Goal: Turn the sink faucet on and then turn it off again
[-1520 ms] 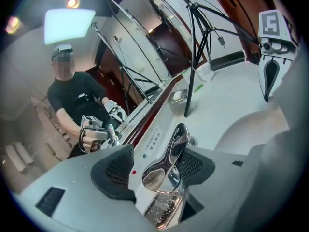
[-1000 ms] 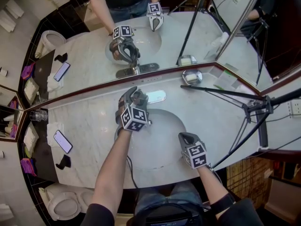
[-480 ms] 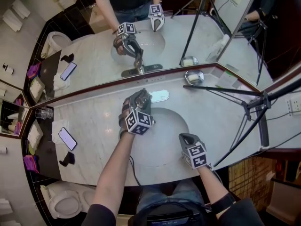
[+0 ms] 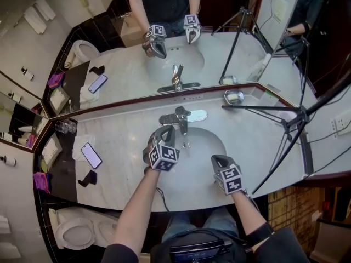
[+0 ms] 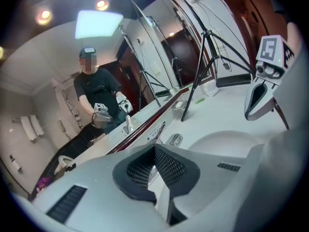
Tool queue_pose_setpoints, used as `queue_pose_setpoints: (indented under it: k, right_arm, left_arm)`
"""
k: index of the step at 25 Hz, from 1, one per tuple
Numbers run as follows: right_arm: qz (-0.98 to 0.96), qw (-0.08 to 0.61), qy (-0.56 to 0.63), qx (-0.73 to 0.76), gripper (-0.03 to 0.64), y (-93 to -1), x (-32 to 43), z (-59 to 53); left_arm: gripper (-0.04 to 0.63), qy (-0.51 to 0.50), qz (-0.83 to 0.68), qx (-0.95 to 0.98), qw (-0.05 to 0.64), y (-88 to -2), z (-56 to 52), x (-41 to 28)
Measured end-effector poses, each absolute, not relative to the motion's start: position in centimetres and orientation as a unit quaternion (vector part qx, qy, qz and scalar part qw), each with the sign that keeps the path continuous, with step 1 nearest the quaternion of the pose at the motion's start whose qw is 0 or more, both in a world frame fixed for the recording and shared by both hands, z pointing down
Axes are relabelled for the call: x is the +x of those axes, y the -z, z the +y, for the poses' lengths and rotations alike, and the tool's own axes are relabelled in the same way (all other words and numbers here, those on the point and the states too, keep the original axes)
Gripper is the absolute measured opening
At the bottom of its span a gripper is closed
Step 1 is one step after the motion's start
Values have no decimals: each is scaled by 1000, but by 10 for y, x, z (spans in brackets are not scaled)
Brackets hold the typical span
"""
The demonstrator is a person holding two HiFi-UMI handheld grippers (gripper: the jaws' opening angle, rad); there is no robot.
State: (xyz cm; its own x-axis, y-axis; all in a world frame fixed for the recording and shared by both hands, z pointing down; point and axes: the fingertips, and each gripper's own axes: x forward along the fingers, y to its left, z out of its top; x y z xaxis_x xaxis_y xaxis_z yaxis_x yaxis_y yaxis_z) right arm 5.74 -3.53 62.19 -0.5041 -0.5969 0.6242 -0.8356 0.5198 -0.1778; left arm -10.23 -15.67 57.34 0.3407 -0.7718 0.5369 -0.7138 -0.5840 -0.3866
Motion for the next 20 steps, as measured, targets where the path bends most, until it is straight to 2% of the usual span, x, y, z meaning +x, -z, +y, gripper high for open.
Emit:
queue_pose_setpoints:
  k: [6, 11, 20]
  right_arm:
    - [-844, 254, -209, 424, 21, -614, 49, -59]
    - [-849, 248, -185, 428, 21, -591, 49, -63]
    - [-848, 255, -169, 433, 21, -577, 49, -61]
  left_arm:
    - [3, 285, 497, -818, -47, -553, -126, -131]
    - [3, 254, 515, -813, -90, -532, -80, -153]
    - [3, 197, 575, -772, -186, -555, -13, -205]
